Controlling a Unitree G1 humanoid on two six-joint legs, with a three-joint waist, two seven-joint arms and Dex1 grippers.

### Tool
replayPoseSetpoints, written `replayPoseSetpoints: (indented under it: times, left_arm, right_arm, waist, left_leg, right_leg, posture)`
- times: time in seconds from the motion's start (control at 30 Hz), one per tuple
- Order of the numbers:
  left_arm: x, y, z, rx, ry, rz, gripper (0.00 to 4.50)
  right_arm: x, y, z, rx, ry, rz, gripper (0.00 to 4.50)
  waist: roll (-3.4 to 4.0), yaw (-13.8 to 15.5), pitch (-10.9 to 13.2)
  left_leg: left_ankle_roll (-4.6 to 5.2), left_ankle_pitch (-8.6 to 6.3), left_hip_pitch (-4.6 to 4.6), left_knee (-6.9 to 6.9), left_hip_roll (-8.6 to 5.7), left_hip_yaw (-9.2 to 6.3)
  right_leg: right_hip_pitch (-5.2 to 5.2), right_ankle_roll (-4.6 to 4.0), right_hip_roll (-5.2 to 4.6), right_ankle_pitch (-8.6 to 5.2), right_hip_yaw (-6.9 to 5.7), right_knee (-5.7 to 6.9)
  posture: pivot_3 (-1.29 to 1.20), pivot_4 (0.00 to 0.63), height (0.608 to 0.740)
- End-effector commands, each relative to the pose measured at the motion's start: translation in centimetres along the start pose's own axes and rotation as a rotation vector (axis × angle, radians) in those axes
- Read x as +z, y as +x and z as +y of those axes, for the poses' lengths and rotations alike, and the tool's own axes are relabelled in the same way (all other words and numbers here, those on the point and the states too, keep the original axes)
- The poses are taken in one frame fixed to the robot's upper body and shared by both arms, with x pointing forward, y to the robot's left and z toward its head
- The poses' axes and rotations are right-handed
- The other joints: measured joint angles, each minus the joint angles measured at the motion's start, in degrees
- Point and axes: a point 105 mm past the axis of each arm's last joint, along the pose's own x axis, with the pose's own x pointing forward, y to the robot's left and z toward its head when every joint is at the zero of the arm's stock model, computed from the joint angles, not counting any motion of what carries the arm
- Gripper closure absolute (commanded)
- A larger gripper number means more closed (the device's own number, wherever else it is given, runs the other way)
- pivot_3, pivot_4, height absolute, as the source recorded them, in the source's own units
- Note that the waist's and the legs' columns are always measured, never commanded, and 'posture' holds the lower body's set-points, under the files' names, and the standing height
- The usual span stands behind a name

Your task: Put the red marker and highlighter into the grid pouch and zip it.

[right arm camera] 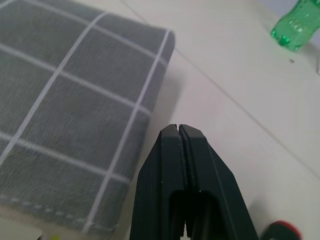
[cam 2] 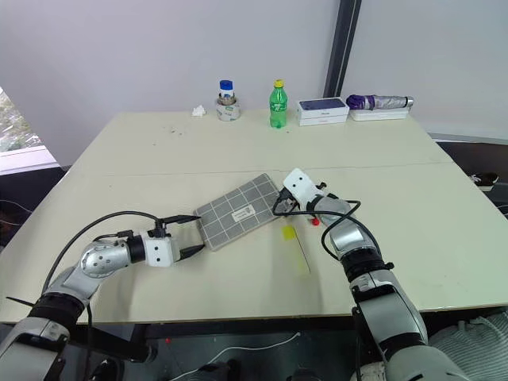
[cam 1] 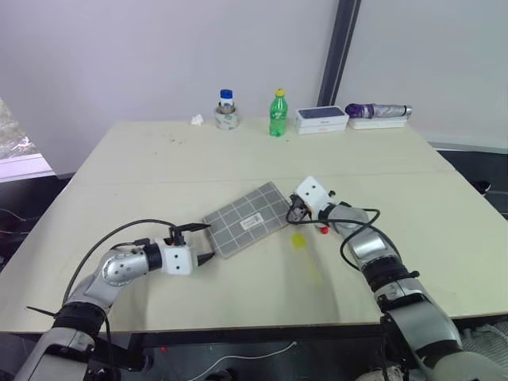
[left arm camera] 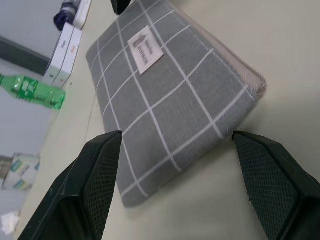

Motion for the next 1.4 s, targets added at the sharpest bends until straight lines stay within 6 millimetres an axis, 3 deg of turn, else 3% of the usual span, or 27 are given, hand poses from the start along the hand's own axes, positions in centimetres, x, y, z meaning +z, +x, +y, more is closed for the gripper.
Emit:
replayPoseSetpoints:
  times: [0.03, 0.23, 0.43, 0.57, 0.73, 0.97, 1.4]
  left_arm:
    - [0.2, 1.1, -0.8, -0.035, 0.017, -0.007, 0.76]
    - [0.6, 2.2, -1.0, -0.043, 0.040, -0.023, 0.76]
    - [0.8, 1.7, -0.5, -0.022, 0.013, -0.036, 0.76]
    - [2.6, 1.5, 0.5, 0.043, -0.098, -0.135, 0.76]
    - [1.9, -0.4, -1.6, -0.097, -0.107, -0.094, 0.76]
    - [1.6, -0.8, -1.7, -0.099, -0.095, -0.073, 0.76]
    - [1.8, 2.6, -2.0, -0.054, -0.049, -0.048, 0.76]
  right_arm:
    - [0.4, 0.1, 0.2, -0.004, -0.009, -0.027, 4.46]
    - [0.0, 0.0, 0.6, 0.008, -0.023, -0.018, 4.46]
    - [0.0, -0.1, 0.3, 0.010, -0.045, -0.017, 4.46]
    - [-0.1, -0.1, 0.9, 0.033, -0.058, -0.015, 4.46]
    - [-0.3, -0.1, 0.8, 0.032, -0.054, -0.012, 4.46]
    - [-0.3, -0.2, 0.8, 0.037, -0.057, -0.013, 4.46]
    - [-0.2, -0.3, 0.8, 0.042, -0.060, -0.016, 4.46]
  waist:
    - [0.01, -0.02, -0.01]
    - [0.01, 0.06, -0.03]
    - [0.01, -0.07, -0.03]
    - [0.01, -0.22, -0.03]
    - [0.01, -0.25, -0.03]
    - [0.01, -0.23, -0.03]
    - [0.00, -0.10, -0.04]
  left_leg:
    - [-0.01, 0.01, 0.00, 0.00, 0.00, 0.00]
    - [0.01, 0.02, 0.04, 0.03, -0.01, -0.01]
    - [0.02, 0.02, 0.04, 0.03, -0.01, -0.02]
    - [-0.01, 0.04, 0.03, 0.03, 0.01, -0.01]
    - [-0.06, 0.07, 0.00, 0.01, 0.04, 0.00]
    - [0.02, 0.02, 0.01, 0.01, 0.04, 0.05]
    - [0.05, 0.04, 0.01, 0.02, 0.01, 0.05]
  right_leg:
    - [0.00, 0.00, 0.00, 0.00, 0.01, 0.01]
    - [0.02, 0.00, 0.00, 0.00, 0.00, 0.08]
    - [-0.03, 0.00, 0.00, 0.00, 0.01, 0.18]
    - [-0.04, 0.00, 0.00, 0.00, 0.04, 0.18]
    - [-0.13, -0.01, 0.00, -0.01, 0.09, 0.24]
    - [-0.27, -0.02, 0.00, -0.01, 0.20, 0.44]
    - [-0.29, -0.01, 0.00, -0.01, 0.21, 0.55]
  posture:
    - [0.00, 0.150, 0.740]
    - [0.00, 0.150, 0.740]
    - [0.00, 0.150, 0.740]
    - [0.00, 0.150, 0.740]
    - [0.00, 0.150, 0.740]
    - [0.00, 0.150, 0.740]
    - [0.00, 0.150, 0.740]
